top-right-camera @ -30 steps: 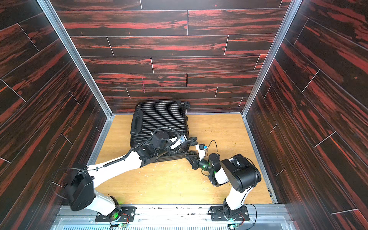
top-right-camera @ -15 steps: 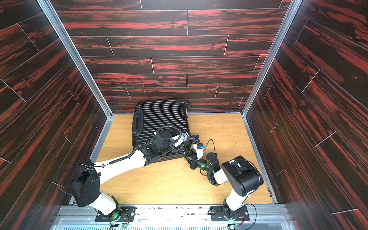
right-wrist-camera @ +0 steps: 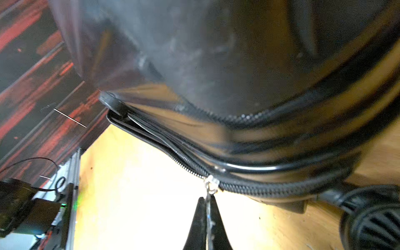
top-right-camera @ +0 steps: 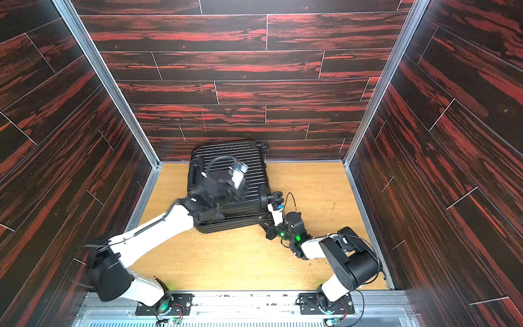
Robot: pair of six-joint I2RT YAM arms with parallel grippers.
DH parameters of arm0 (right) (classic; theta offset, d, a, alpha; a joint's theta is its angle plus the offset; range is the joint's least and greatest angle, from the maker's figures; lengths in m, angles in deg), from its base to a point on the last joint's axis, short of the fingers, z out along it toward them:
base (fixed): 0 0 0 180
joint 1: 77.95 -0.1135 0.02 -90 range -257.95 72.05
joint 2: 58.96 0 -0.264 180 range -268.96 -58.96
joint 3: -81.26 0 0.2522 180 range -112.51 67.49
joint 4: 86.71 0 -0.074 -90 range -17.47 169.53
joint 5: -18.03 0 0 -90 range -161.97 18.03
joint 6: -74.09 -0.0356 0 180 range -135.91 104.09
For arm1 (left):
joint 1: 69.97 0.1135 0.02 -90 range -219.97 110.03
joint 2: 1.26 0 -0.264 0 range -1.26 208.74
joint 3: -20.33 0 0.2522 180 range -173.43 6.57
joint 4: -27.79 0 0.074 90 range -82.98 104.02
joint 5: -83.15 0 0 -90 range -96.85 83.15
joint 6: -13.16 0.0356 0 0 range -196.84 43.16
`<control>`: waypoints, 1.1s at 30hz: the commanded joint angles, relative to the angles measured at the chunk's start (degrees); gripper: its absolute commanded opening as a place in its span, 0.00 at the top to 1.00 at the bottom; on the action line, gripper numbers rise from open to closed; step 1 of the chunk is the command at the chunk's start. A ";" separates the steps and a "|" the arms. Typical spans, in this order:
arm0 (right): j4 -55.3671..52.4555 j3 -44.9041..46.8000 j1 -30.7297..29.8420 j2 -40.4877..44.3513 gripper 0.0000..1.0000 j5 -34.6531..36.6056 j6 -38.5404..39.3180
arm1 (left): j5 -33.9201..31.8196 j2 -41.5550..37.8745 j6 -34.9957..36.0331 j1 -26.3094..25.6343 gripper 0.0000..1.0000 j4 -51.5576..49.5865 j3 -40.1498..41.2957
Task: Close the suitcase zippers
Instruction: Zip the zipper on the suitcase.
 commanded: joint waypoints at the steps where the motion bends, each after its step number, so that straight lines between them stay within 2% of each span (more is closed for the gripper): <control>1: -7.25 -1.19 -0.99 0.15 1.00 2.69 2.16 | -0.46 -4.33 -16.97 9.07 0.25 -13.39 -3.20; 5: -7.90 -1.54 -0.97 0.17 1.00 3.21 3.05 | 1.33 -3.91 -21.22 18.84 0.29 -20.41 -4.41; 8: -8.09 -1.67 -0.95 0.26 1.00 3.31 3.23 | 2.60 -1.21 -21.75 24.46 0.30 -26.99 -7.46; 12: -8.22 -1.91 -1.12 0.32 1.00 3.41 3.46 | 6.35 4.84 -21.44 31.07 0.45 -29.79 -11.21; 13: -8.35 -1.95 -1.13 0.41 1.00 3.41 3.46 | 8.17 6.49 -21.61 32.26 0.46 -30.67 -12.43; 17: -8.74 -2.02 -1.29 0.73 1.00 3.34 3.59 | 12.12 11.17 -21.18 33.80 0.47 -29.94 -15.09; 22: -9.05 -1.69 -1.23 1.25 1.00 3.62 3.83 | 13.54 16.83 -20.59 34.17 0.47 -31.37 -19.28; 27: -9.10 -1.61 -1.21 1.14 1.00 3.49 3.84 | 18.50 18.33 -19.50 34.26 0.44 -30.26 -20.03; 33: -9.01 -1.60 -1.28 1.29 1.00 3.57 3.84 | 19.50 20.29 -19.42 34.27 0.42 -29.89 -20.47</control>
